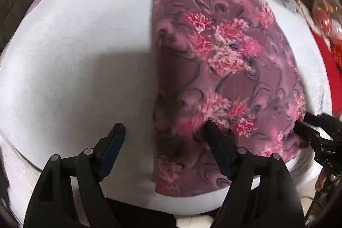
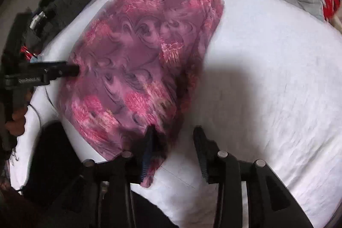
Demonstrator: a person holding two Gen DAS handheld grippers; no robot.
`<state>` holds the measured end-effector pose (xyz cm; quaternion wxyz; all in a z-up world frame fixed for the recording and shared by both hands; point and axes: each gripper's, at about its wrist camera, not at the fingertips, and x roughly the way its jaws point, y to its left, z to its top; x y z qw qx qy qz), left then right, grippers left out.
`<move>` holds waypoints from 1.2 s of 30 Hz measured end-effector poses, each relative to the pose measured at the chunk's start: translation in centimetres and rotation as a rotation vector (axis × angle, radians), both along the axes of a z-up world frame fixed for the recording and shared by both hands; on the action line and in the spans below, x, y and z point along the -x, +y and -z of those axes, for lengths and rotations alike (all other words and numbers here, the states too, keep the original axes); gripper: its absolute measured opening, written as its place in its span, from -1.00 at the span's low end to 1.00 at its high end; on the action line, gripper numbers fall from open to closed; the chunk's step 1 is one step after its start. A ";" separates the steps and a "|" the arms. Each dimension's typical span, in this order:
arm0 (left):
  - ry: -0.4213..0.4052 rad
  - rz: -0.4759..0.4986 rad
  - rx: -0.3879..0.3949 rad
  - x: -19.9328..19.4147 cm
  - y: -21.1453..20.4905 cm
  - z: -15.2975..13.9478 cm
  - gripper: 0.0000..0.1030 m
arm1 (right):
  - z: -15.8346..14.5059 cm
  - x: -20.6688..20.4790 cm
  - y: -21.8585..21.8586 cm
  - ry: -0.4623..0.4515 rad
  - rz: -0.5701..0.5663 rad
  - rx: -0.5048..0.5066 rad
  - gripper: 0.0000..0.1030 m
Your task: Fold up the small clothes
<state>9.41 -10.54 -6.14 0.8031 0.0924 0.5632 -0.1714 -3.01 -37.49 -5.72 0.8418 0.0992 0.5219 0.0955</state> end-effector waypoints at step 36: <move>-0.006 -0.090 0.097 -14.2 -6.0 -0.9 0.78 | -2.0 -17.3 -4.8 -0.164 0.328 -0.092 -0.73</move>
